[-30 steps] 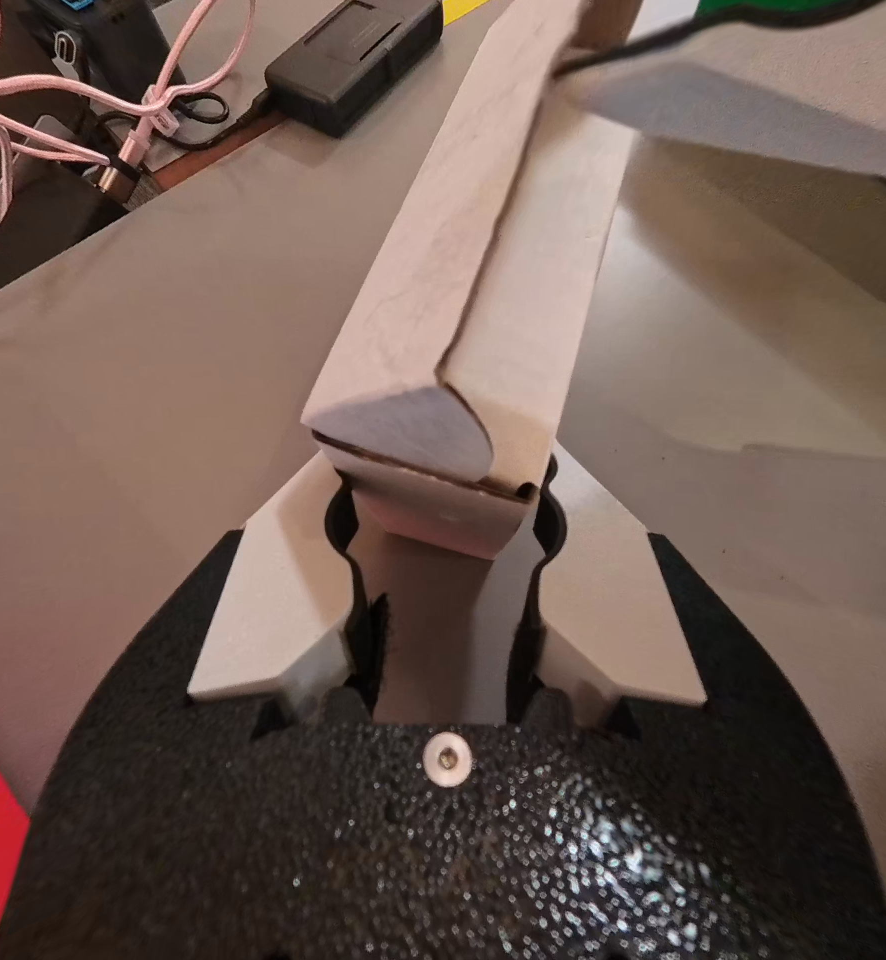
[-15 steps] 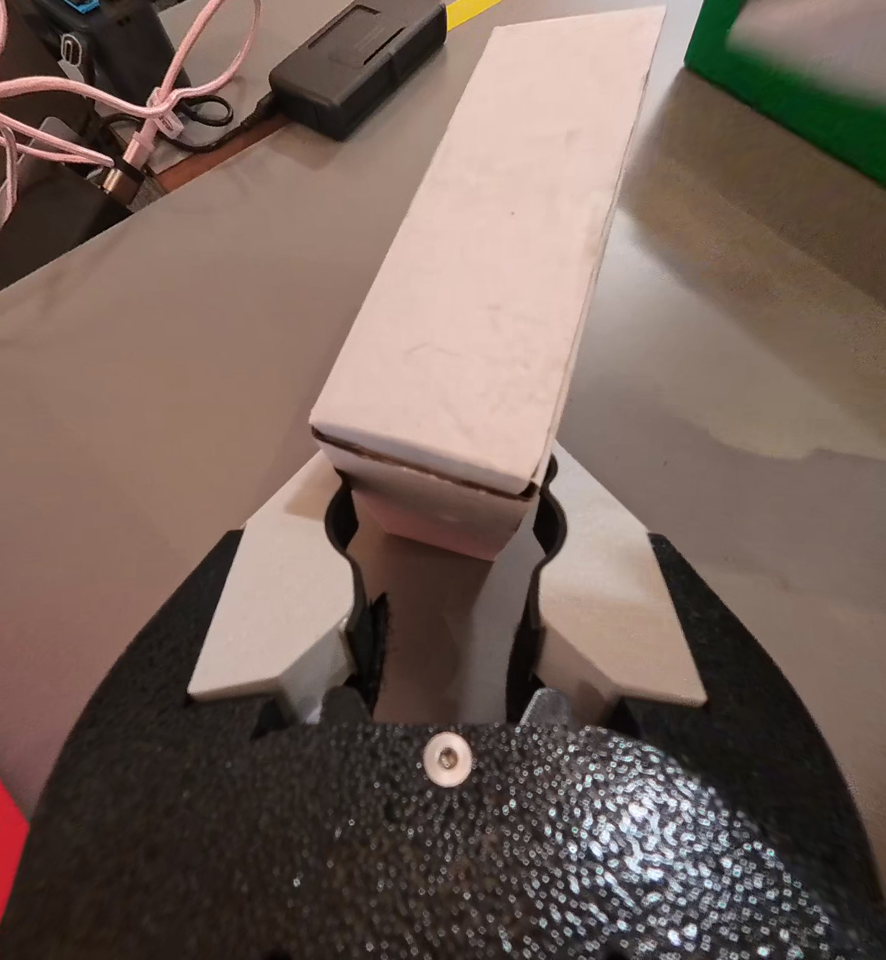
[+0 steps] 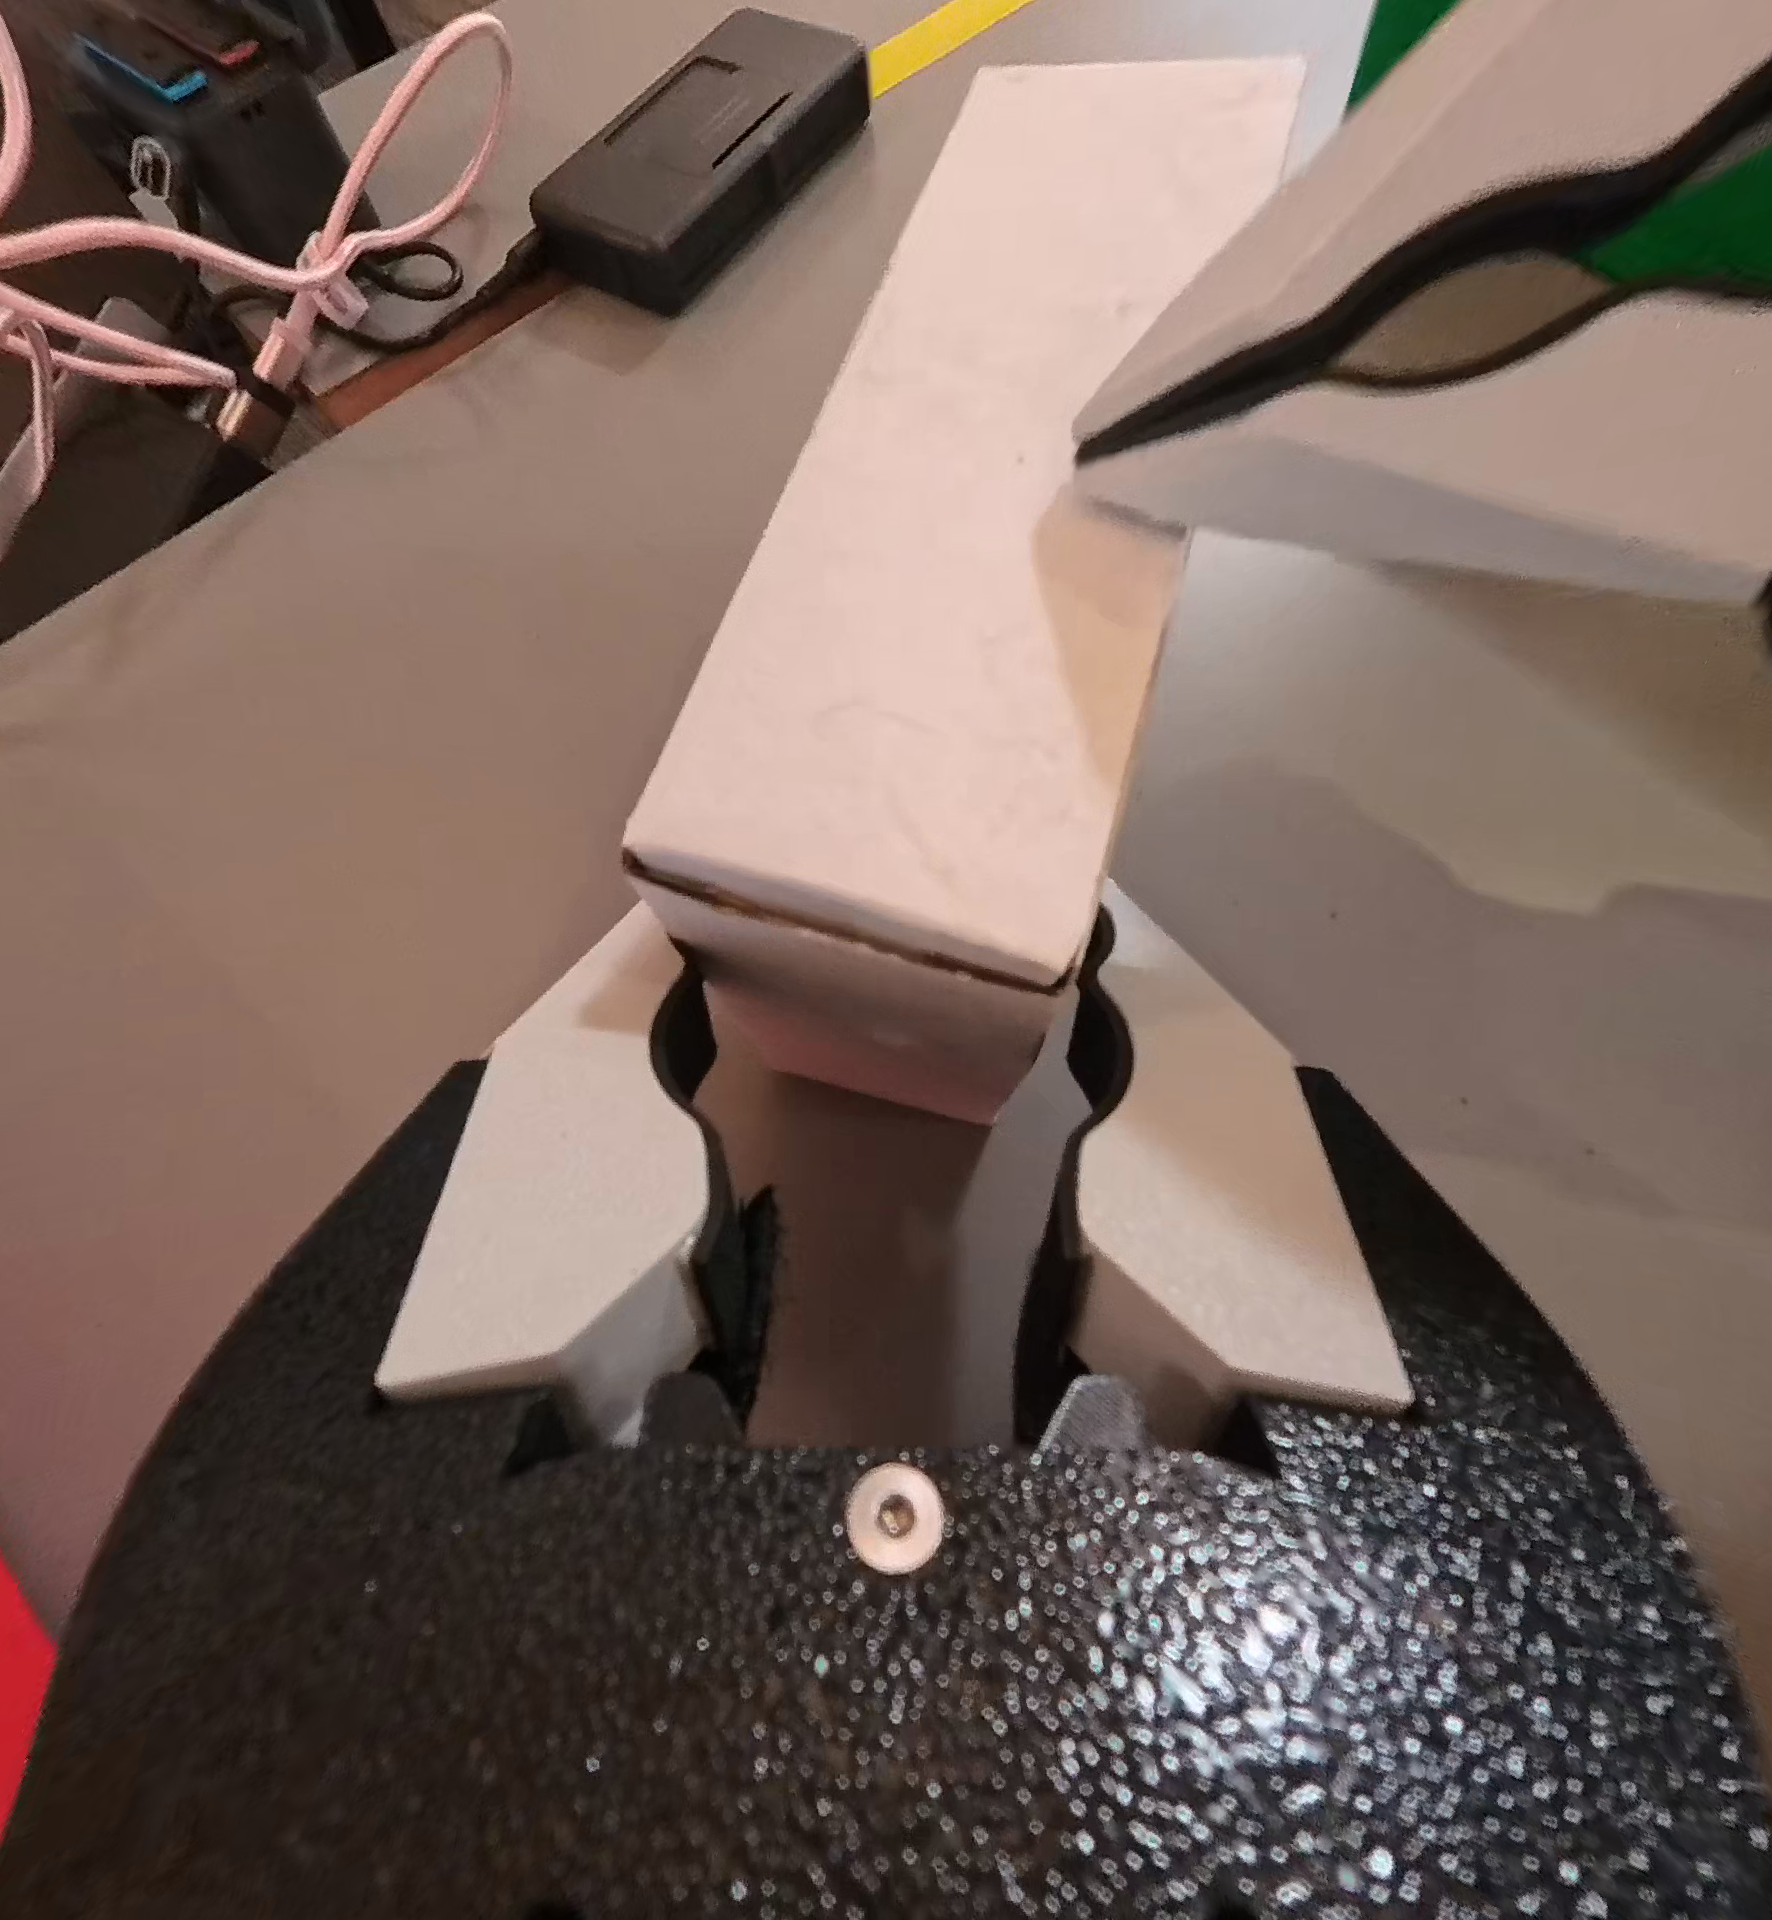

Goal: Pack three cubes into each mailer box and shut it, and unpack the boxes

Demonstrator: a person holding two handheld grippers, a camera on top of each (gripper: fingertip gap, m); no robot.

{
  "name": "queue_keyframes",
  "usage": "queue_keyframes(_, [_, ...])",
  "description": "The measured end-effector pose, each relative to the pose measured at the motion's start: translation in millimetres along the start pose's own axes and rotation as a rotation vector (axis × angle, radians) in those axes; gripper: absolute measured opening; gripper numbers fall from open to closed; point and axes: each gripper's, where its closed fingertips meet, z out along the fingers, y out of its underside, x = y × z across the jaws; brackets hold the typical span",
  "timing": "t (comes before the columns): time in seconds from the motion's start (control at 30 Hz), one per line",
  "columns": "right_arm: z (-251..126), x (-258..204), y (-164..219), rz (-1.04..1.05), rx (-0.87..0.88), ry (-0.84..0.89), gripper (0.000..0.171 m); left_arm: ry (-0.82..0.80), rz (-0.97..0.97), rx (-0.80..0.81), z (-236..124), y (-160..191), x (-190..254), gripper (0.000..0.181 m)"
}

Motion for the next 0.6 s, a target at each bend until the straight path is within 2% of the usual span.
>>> queue_keyframes(0.13, [-39,9,-17,0.013,0.134,-0.007,0.023,-0.016,0.172,0.051,-3,-4,9,0.069])
queue_keyframes(0.17, [-48,0,-16,-0.034,0.137,-0.06,0.054,-0.025,0.23,0.066,-3,-5,12,0.069])
queue_keyframes(0.23, [-52,-9,-2,-0.117,0.069,-0.087,0.089,-0.052,0.346,0.087,-5,-7,16,0.068])
queue_keyframes(0.3, [-45,-20,20,-0.273,-0.038,-0.076,0.103,-0.079,0.474,0.119,-5,-9,21,0.067])
queue_keyframes(0.37, [-36,-26,38,-0.416,-0.13,-0.051,0.101,-0.12,0.592,0.166,-6,-13,25,0.067])
queue_keyframes(0.5, [-27,-28,45,-0.59,-0.173,0.036,0.078,-0.203,0.878,0.282,-16,-23,43,0.067])
queue_keyframes(0.6, [-30,-24,48,-0.653,-0.188,0.117,0.068,-0.267,0.965,0.366,-24,-32,52,0.066])
